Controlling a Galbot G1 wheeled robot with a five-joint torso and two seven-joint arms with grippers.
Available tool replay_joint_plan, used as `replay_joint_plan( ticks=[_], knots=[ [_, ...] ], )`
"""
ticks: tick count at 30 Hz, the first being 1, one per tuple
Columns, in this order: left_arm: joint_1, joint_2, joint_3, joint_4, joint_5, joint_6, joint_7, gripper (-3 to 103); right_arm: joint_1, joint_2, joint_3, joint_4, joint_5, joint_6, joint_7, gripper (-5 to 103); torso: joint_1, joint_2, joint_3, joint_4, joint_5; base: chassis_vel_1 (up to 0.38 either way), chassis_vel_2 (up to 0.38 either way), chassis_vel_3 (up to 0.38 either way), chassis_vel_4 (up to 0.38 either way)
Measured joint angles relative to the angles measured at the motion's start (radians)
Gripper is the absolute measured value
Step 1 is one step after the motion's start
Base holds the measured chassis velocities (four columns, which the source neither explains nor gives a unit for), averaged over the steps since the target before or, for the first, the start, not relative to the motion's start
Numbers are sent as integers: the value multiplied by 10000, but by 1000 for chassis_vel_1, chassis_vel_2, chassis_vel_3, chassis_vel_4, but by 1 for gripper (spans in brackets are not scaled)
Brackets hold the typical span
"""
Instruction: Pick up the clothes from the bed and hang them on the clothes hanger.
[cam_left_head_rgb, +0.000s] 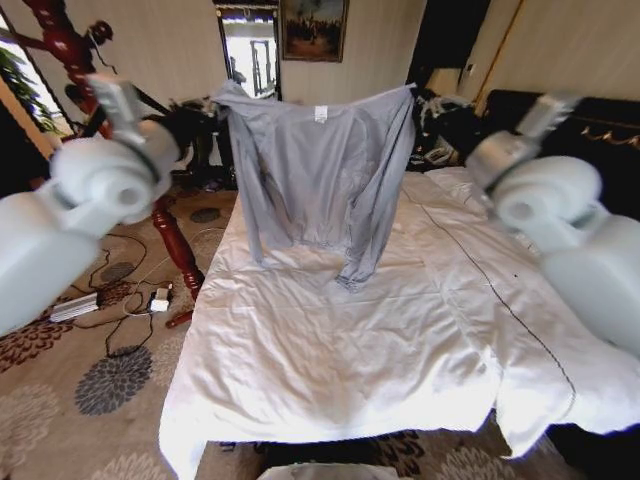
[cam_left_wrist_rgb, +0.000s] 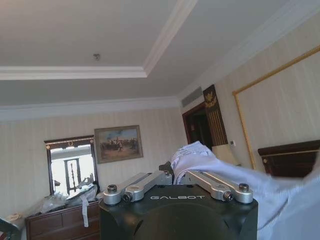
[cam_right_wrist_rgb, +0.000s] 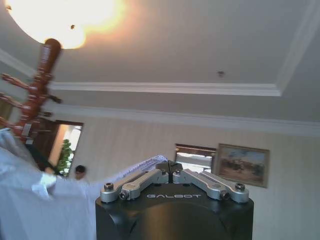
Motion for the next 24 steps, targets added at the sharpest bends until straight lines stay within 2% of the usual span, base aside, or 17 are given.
replay_joint_plan(
  ticks=[3, 5, 8, 11, 13, 17, 20, 21, 24],
  knots=[
    [263, 795, -941, -1236, -792, 231, -315, 0, -241, -529, 1000, 976, 906, -376, 423, 0, 1, -1, 1, -11, 12, 0, 0, 0, 0],
    [279, 928, -1095, -1386, -959, 263, -374, 0, -272, -648, 1210, 1103, 1067, -460, 466, 0, 1, 0, 0, -12, 11, 0, 0, 0, 0],
    [215, 1627, -1956, -1893, -2019, 398, -621, 0, -604, -1400, 2761, 1620, 1985, -919, 561, 0, 2, 0, 1, -14, 4, 0, 0, 0, 0],
    [129, 1984, -2325, -1995, -2433, 428, -662, 0, -561, -1704, 3369, 1821, 2524, -1091, 649, 0, 0, 1, 0, -14, 7, 0, 0, 0, 0],
    [-29, 2691, -2728, -2112, -3056, 533, -682, 0, -247, -2167, 3840, 2004, 3236, -1412, 838, 0, 2, 0, 2, -8, 4, 0, 0, 0, 0],
    [166, 2503, -2513, -2026, -2876, 758, -942, 0, -352, -1969, 3646, 1874, 2948, -1503, 885, 0, 2, 0, 2, -10, 9, 0, 0, 0, 0],
    [745, 1930, -1986, -1824, -2185, 987, -1336, 0, -973, -1494, 3292, 1534, 2051, -1505, 871, 0, 9, -3, 7, -9, 5, 0, 0, 0, 0],
    [745, 1930, -1986, -1824, -2185, 987, -1336, 0, -973, -1494, 3292, 1534, 2051, -1505, 871, 0, 9, -3, 7, -9, 5, 0, 0, 0, 0],
    [1475, 1137, -1386, -1741, -1617, 1137, -1811, 0, -2385, -1037, 3004, 1372, 1022, -1417, 702, 0, 8, -3, 6, -13, 11, 0, 0, 0, 0]
  ],
)
